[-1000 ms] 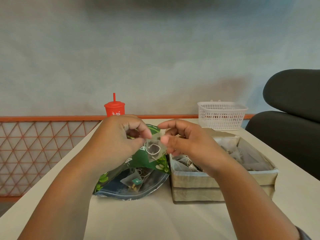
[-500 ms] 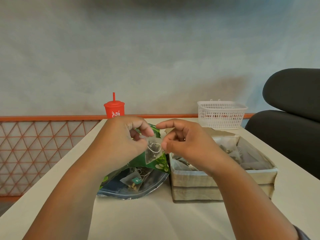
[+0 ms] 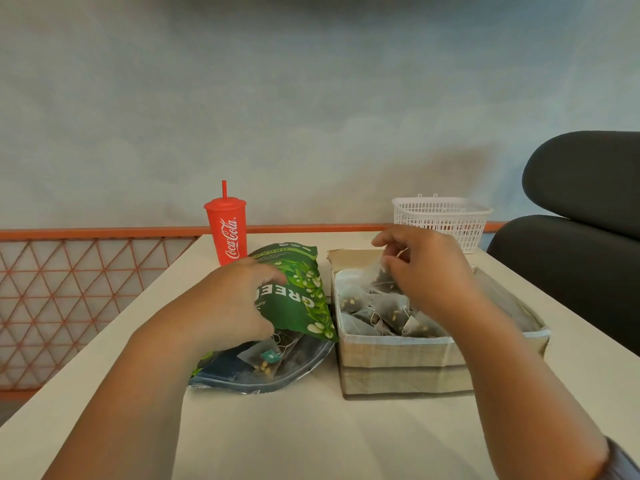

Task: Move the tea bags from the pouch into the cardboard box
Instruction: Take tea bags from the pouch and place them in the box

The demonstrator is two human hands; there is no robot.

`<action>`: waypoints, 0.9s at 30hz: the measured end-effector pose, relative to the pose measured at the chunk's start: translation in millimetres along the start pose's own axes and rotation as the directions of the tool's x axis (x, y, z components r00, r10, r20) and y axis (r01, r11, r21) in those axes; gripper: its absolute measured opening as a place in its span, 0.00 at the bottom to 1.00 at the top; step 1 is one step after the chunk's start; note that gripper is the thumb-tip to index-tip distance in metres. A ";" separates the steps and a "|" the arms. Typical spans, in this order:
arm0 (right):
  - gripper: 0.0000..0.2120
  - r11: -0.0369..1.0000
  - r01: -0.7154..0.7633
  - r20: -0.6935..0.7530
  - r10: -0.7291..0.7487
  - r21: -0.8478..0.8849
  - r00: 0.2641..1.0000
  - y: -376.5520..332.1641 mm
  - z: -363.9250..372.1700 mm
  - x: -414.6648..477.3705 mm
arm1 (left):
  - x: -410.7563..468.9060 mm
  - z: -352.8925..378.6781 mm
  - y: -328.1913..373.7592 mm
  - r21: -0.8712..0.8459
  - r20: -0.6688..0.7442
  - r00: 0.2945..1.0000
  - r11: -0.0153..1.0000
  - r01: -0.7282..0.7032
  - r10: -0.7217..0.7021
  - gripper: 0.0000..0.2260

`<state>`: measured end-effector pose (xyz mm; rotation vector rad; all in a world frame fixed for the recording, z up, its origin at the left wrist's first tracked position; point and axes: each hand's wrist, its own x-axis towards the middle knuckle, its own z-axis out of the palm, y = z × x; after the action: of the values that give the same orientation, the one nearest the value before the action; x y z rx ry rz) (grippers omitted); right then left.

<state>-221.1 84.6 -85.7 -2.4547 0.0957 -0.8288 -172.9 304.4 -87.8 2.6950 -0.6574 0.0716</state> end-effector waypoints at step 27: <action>0.14 0.959 -0.278 0.031 0.280 -0.057 0.959 80.3 -57.5 1.7 | 12.6 9.7 -5.1 -0.012 -0.563 0.819 0.989 -0.144 0.112 0.13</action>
<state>-244.9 -11.3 -88.1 -2.4283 0.4445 -0.6616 -159.7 299.6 -96.9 2.3819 -0.6303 0.8383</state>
